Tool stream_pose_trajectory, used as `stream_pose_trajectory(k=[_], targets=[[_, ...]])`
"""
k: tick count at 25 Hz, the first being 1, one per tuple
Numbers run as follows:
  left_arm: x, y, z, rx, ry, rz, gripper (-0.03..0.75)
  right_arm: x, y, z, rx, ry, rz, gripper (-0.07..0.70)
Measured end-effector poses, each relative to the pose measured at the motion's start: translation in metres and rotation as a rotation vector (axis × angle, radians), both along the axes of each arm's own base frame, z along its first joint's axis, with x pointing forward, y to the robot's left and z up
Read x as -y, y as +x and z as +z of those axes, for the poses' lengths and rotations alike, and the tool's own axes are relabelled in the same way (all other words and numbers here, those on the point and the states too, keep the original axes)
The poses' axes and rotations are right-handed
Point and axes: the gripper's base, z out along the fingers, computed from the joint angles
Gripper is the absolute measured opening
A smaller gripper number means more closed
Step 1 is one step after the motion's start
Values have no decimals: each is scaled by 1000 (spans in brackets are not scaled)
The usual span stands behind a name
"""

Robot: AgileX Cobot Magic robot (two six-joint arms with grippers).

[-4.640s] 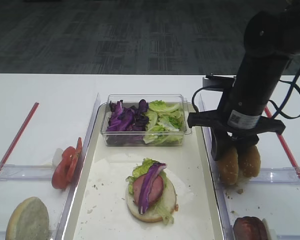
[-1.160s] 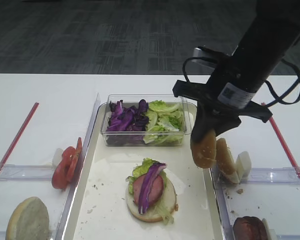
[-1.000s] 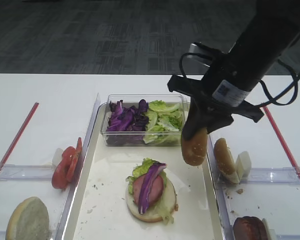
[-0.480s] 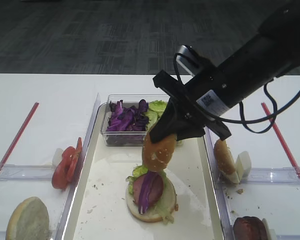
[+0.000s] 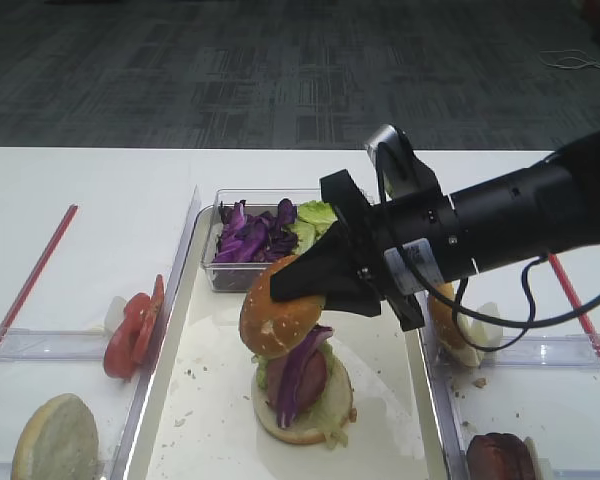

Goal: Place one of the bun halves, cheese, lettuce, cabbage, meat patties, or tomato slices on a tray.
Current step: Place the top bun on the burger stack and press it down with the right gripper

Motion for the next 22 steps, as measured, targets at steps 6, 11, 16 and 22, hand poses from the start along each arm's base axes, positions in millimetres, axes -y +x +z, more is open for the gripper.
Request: stream_pose_trajectory(k=[6, 11, 16, 22], targets=[[0, 0, 0, 0, 0, 0, 421, 4, -11, -13, 37, 56, -55, 118], [0, 0, 0, 0, 0, 0, 421, 5, -11, -14, 47, 61, -66, 118], [0, 0, 0, 0, 0, 0, 421, 4, -9, -23, 21, 47, -77, 118], [0, 0, 0, 0, 0, 0, 421, 4, -7, -35, -8, 28, -80, 118]])
